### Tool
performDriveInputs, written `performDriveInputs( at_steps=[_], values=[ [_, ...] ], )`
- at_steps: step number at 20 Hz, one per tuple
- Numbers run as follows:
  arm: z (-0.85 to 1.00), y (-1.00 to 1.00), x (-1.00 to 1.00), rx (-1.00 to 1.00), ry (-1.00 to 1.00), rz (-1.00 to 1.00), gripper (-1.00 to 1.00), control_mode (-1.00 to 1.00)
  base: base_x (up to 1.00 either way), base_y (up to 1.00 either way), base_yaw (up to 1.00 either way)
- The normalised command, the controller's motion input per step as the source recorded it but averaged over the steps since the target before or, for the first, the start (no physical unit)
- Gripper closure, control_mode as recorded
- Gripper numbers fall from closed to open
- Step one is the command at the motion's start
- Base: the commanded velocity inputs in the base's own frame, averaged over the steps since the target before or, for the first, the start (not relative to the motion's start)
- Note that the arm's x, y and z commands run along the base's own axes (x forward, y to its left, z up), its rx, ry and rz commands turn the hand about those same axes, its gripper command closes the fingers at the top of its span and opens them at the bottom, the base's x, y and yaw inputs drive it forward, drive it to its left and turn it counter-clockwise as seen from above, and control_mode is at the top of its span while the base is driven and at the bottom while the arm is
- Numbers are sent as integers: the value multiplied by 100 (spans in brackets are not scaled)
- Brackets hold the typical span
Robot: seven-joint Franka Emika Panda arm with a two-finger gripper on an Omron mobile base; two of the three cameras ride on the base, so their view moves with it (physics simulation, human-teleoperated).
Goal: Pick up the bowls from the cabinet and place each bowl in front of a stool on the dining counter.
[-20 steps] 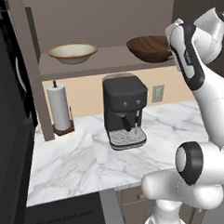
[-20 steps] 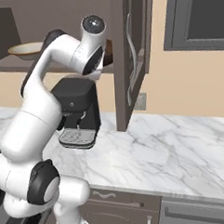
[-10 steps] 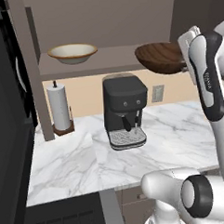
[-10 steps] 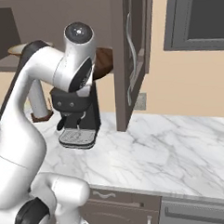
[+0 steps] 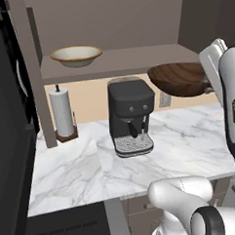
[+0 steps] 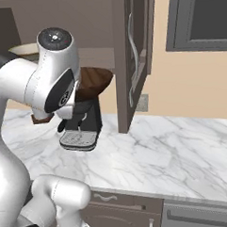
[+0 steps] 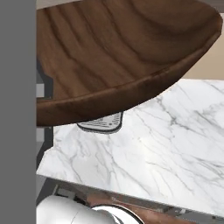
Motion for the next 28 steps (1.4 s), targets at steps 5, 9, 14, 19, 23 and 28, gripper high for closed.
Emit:
performDriveInputs(
  at_steps=[5, 9, 14, 19, 23, 28],
  values=[
    [-8, 3, -44, 0, 0, 0, 100, -100, 0, 0, 0],
    [0, 0, -9, 0, 0, 0, 100, -100, 0, 0, 0],
    [0, 0, -13, 0, 0, 0, 100, 100, -31, -1, 0],
    [0, 0, 0, 0, 0, 0, 100, 100, -100, -45, -17],
    [0, 0, 0, 0, 0, 0, 100, 100, -100, -39, -46],
    [0, 0, 0, 0, 0, 0, 100, 100, -59, 3, -89]
  ],
)
